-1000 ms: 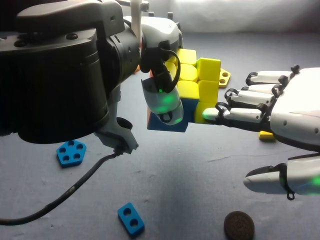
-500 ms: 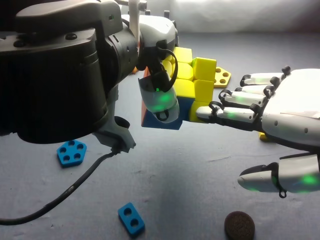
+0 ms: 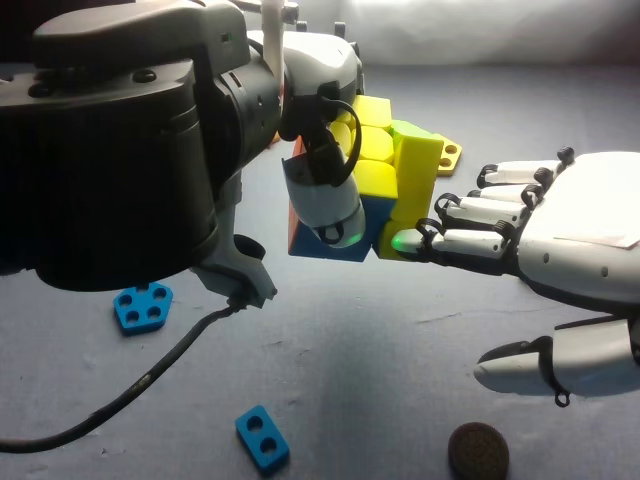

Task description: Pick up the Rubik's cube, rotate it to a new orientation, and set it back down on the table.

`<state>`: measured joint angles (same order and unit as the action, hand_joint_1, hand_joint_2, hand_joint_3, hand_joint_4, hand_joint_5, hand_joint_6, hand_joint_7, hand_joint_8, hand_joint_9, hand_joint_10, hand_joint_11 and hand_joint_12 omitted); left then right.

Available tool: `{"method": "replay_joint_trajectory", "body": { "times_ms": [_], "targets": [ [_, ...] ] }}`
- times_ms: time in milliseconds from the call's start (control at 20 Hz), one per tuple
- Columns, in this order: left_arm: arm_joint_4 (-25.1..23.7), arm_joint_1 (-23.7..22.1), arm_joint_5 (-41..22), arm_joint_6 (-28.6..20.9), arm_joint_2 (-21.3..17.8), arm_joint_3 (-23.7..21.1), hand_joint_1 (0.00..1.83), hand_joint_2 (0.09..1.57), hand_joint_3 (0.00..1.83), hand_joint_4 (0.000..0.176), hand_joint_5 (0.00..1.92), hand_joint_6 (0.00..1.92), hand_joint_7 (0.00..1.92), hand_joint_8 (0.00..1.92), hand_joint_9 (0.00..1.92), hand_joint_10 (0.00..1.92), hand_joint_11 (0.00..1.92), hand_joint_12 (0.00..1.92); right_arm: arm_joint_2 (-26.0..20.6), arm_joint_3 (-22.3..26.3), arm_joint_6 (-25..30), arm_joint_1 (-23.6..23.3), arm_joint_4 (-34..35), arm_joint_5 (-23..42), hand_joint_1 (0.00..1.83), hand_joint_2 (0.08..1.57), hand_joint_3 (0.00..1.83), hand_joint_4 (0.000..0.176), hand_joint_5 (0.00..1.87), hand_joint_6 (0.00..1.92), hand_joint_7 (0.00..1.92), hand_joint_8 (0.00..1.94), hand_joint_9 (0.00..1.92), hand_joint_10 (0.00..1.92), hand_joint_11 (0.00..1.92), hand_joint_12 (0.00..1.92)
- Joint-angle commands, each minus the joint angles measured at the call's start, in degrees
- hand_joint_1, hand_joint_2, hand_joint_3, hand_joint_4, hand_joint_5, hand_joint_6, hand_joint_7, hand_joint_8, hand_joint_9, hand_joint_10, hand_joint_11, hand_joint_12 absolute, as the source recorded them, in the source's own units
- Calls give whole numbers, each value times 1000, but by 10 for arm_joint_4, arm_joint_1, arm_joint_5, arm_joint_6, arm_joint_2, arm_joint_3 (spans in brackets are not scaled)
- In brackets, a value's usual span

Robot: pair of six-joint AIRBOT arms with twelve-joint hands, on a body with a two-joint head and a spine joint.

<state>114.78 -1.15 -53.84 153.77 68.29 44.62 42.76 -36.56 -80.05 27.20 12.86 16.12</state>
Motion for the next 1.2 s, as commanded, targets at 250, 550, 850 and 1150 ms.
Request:
{"method": "replay_joint_trajectory", "body": {
  "times_ms": [250,550,850,1150],
  "targets": [
    [-44,-8,23,-8,-4,-4,1078,1361,0,0,612,1497,493,1804,230,1805,162,1921,12,-9,-49,0,41,66,163,1211,0,0,35,1,305,1189,202,1766,74,1921],
    [-44,-9,23,-8,-4,-4,1060,1372,1,0,569,1549,497,1808,233,1784,154,1921,20,-16,-53,1,47,66,153,1220,3,0,28,1,274,1205,163,1764,24,1921],
    [-44,-9,23,-8,-4,-4,1081,1358,2,0,595,1483,512,1812,241,1789,159,1921,36,-25,-129,1,117,66,168,1214,0,0,44,5,277,1215,169,1780,69,1921],
    [-43,-9,23,-8,-4,-4,1065,1373,3,0,568,1529,496,1832,233,1804,146,1921,40,-27,-140,0,129,69,178,1212,0,0,55,8,252,1228,130,1804,41,1921]
  ]
}}
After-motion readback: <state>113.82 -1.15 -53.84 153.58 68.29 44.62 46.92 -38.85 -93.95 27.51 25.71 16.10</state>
